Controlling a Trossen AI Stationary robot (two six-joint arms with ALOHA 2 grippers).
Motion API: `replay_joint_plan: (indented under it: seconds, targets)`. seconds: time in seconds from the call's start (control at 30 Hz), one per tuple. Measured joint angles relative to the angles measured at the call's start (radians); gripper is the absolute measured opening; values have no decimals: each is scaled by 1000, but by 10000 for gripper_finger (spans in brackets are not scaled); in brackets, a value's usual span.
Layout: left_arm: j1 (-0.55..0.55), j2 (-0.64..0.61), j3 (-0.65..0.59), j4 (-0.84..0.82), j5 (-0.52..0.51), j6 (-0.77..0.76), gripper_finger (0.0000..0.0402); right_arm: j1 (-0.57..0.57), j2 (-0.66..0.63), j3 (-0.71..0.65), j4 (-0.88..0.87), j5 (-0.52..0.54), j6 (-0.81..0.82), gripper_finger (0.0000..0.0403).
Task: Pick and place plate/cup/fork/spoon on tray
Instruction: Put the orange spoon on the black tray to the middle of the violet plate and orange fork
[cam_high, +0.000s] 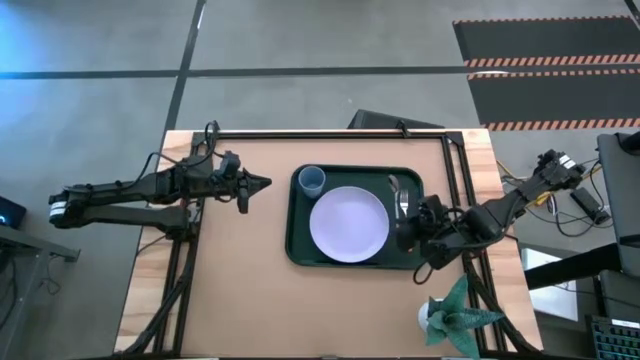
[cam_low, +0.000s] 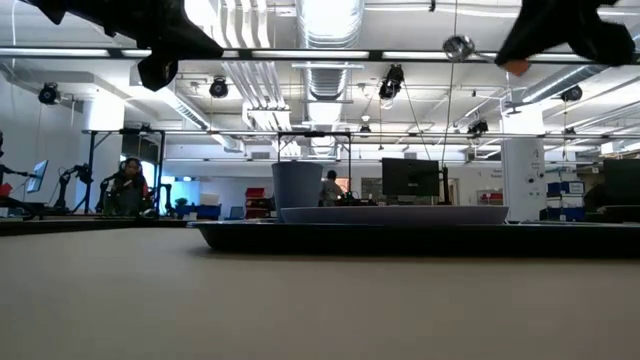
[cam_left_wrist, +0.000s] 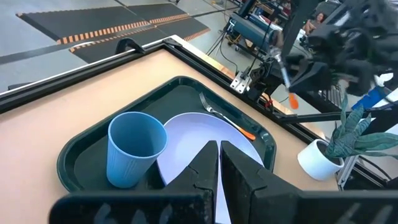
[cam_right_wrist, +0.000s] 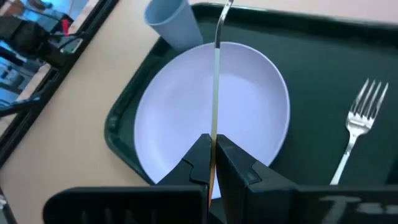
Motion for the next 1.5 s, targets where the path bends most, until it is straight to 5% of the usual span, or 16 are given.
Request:
replay_joint_plan:
  seconds: [0.67, 1.1, 1.5]
  targets:
    - [0, -1, 0, 0, -2, -3, 0, 3, -235, -530, 529, -36, 62, 8]
    - [0, -1, 0, 0, -6, -3, 0, 26, -240, -725, 817, -57, 132, 8]
    - [0, -1, -5, -1, -12, -2, 0, 26, -239, -800, 875, -62, 186, 8]
